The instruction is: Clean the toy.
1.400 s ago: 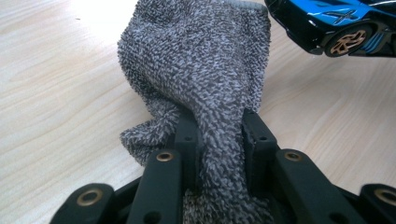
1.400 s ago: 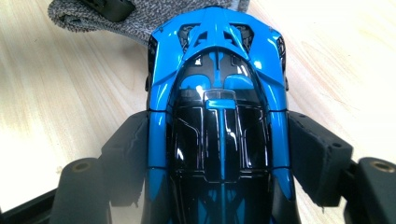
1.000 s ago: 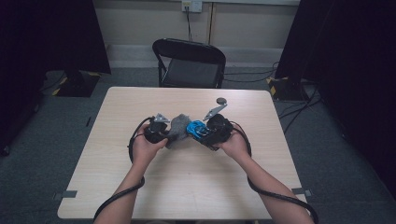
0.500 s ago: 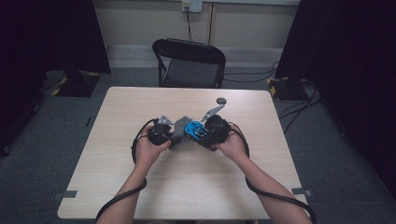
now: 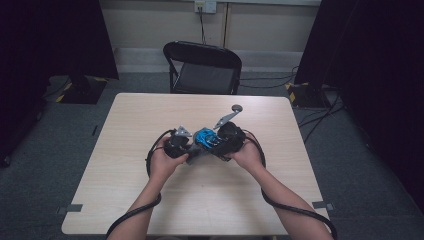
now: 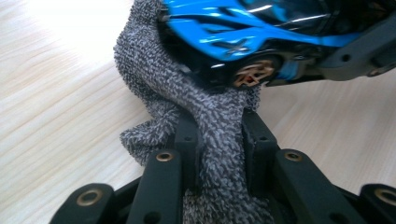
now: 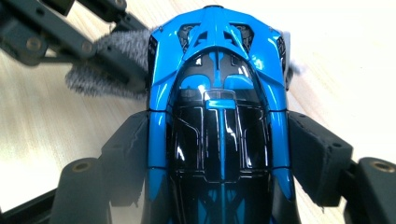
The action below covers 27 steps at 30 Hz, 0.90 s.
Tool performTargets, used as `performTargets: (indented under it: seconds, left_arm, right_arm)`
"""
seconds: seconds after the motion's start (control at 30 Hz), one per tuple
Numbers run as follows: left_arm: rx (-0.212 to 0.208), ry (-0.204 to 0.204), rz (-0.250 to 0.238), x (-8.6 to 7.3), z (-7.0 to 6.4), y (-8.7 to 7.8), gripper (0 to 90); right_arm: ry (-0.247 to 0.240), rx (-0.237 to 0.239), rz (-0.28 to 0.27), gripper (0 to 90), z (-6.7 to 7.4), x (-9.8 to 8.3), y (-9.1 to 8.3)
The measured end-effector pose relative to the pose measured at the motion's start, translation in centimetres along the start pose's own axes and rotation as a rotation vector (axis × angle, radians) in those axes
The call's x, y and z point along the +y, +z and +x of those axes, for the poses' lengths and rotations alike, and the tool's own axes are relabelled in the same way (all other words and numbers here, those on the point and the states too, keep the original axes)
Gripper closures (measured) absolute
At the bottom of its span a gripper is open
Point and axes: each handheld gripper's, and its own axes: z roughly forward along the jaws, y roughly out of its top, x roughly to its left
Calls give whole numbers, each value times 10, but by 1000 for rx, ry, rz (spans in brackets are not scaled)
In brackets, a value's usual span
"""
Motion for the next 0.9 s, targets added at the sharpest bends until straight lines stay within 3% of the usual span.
performTargets:
  seconds: [0.9]
  left_arm:
    - [-98, 74, 12, -2, -42, 22, 720]
  right_arm:
    - [37, 5, -4, 286, -3, 7, 12]
